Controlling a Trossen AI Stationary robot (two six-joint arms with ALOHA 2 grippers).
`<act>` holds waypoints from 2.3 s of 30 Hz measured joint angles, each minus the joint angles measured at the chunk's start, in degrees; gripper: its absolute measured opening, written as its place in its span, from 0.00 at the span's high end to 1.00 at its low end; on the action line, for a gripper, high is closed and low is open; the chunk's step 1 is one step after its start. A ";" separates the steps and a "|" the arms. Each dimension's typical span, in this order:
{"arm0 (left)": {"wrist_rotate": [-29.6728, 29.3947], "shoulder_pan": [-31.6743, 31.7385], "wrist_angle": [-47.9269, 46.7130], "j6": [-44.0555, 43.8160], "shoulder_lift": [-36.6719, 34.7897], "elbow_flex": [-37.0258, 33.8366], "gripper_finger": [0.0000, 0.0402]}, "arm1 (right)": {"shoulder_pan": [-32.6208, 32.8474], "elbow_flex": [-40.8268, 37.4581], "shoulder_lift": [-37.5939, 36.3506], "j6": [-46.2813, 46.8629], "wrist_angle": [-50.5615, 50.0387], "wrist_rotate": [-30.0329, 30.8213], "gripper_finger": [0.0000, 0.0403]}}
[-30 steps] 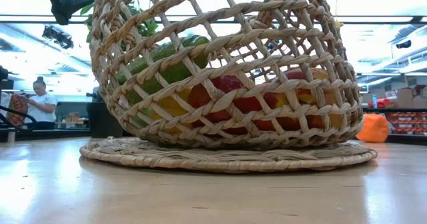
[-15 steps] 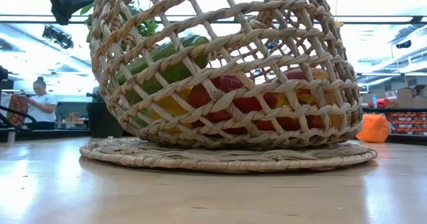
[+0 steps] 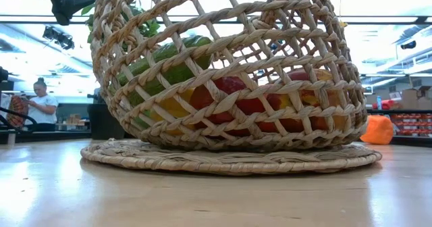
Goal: Build produce basket
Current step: Put the red pomegranate into the brown basket
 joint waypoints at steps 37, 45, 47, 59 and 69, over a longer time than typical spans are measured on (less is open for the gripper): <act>0.01 0.00 0.01 0.00 0.00 0.00 0.03 | 2.79 -5.64 9.48 -6.27 7.06 -9.42 0.08; 0.02 0.00 0.00 0.01 0.00 0.00 0.03 | -6.04 -3.40 -0.65 -11.93 -3.02 -1.54 0.08; -0.01 0.00 0.01 0.00 0.00 0.00 0.03 | -9.67 -2.57 -4.59 -12.98 -3.53 1.50 0.08; 0.02 0.00 0.01 0.00 0.00 0.00 0.03 | -31.34 1.28 -24.77 -19.38 20.97 12.24 0.06; 0.02 0.01 0.01 0.00 0.00 0.00 0.03 | -47.47 1.33 -26.89 -29.65 61.57 15.30 0.06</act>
